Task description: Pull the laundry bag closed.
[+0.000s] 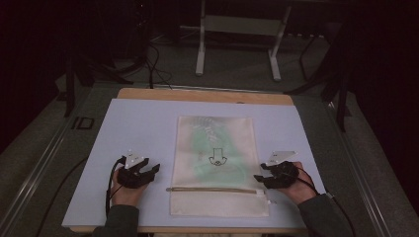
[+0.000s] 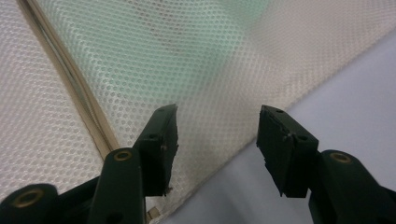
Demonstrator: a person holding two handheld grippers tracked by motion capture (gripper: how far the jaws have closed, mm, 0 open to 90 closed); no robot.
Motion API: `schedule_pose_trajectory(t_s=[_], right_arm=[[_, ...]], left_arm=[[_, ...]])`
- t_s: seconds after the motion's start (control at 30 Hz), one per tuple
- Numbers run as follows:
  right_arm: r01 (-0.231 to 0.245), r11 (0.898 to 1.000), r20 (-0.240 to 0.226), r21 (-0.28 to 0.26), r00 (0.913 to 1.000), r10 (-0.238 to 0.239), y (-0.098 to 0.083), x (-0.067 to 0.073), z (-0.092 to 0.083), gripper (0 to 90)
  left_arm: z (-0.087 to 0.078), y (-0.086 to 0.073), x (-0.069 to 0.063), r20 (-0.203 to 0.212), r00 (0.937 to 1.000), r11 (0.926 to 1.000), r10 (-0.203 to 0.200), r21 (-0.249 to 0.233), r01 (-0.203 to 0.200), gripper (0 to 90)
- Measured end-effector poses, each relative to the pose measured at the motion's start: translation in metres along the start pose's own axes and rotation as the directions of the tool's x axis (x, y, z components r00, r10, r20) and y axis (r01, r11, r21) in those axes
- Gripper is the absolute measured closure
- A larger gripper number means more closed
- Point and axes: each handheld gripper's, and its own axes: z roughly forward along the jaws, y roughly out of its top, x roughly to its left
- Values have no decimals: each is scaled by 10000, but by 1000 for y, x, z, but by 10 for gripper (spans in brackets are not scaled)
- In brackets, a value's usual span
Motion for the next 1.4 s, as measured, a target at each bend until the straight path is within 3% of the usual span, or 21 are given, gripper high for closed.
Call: schedule_pose_trajectory(t_s=[0.77,1.0,1.4], right_arm=[[851,9962,-391,191,9957,-843,24,14,4,476],[1311,9908,-569,329,9900,-1292,32,19,7,474],[1686,9844,-644,499,9841,-1653,42,27,11,471]], left_arm=[[0,0,0,48,10000,10000,37,37,-37,471],[0,0,0,66,10000,10000,43,64,-44,472],[1,0,0,85,10000,10000,-5,52,4,471]])
